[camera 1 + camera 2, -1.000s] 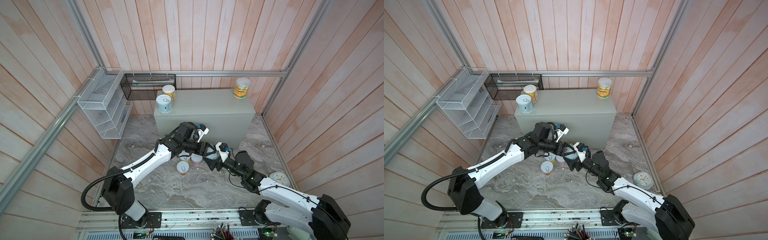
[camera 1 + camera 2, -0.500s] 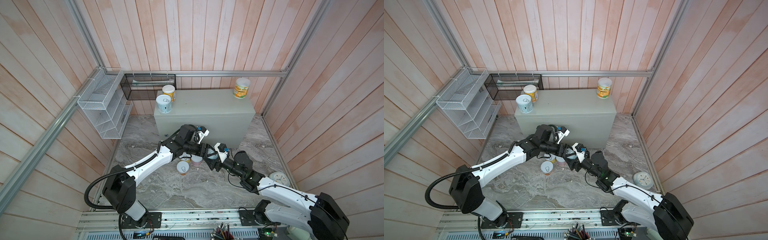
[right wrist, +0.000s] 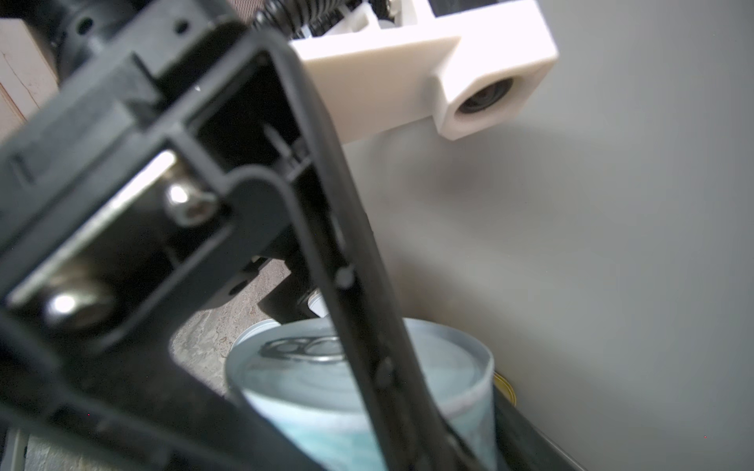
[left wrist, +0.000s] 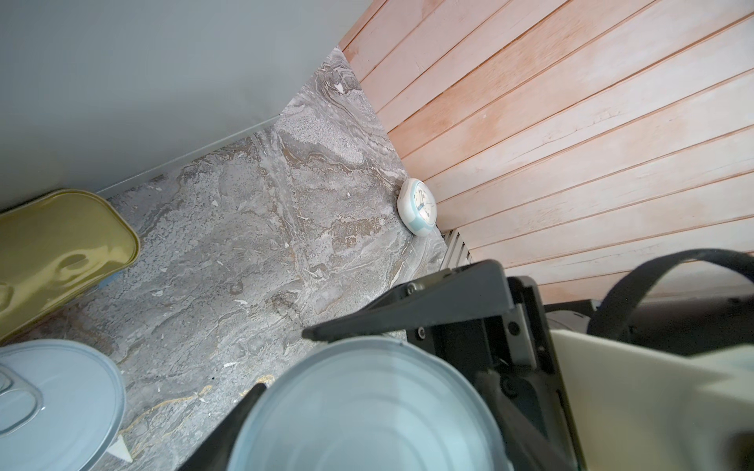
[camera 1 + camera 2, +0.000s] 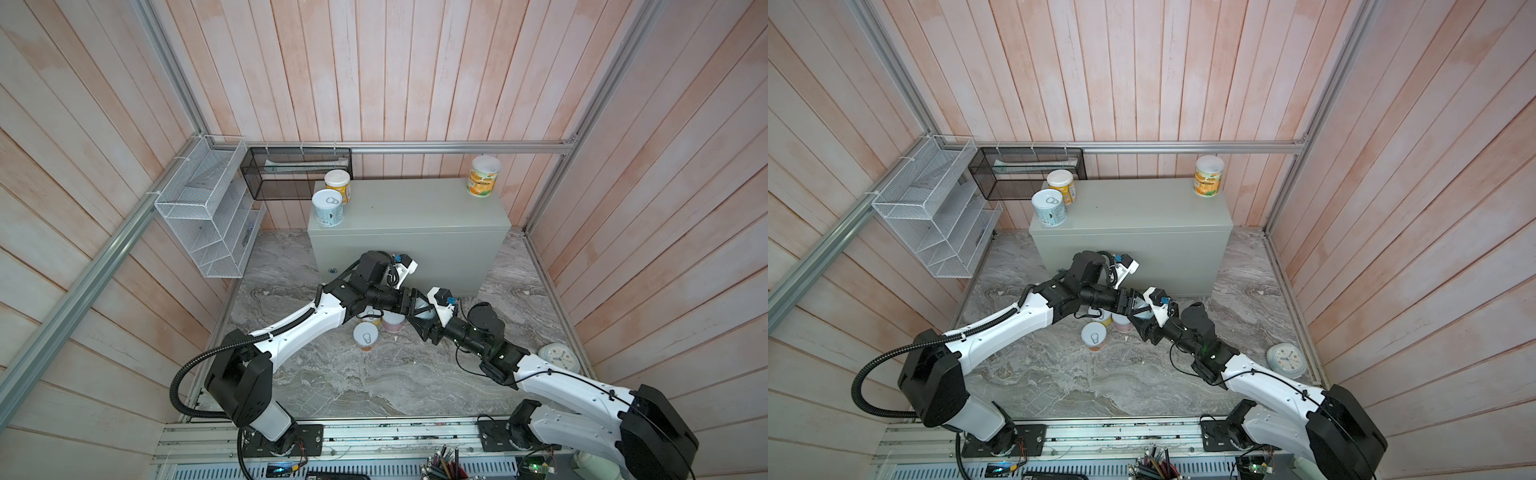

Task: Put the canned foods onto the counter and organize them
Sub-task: 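Close the right gripper on the can held by the left gripper, then open the left gripper and withdraw while the right gripper lifts the can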

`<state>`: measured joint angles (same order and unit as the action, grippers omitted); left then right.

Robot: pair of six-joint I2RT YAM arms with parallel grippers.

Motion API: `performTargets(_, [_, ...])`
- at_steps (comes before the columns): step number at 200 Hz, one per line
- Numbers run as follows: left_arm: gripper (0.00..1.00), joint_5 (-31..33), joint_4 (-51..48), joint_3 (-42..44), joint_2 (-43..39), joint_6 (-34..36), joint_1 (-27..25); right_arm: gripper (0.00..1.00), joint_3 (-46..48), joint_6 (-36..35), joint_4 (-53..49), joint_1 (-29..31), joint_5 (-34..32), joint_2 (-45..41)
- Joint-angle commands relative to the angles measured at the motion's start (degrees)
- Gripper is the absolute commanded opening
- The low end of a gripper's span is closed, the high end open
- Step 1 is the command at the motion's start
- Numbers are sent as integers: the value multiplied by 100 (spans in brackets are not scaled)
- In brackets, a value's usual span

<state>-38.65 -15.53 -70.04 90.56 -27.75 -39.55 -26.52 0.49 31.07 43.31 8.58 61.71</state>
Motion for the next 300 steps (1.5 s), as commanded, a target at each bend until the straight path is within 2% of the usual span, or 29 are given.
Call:
performTargets(1, [82,-187,212,187,-13,-129,48,58,24,225,355,-33,-382,-176])
performTargets(10, [86,-186,256,231,-50,-160,63,58,31,232,351,-33,-405,-185])
performTargets(16, [98,-195,281,255,-74,-178,79,58,29,232,341,-33,-409,-186])
performTargets(20, [100,-191,294,265,-82,-178,87,58,33,234,337,-33,-416,-194])
performTargets(82, [100,-336,428,427,-244,-306,181,58,106,262,348,-33,-562,-309])
performTargets(199, [100,161,780,899,-953,-426,303,57,112,439,80,-33,-1033,-329])
performTargets(300, [100,429,1144,1065,-1090,-451,377,57,242,710,-497,-55,-1441,-1135])
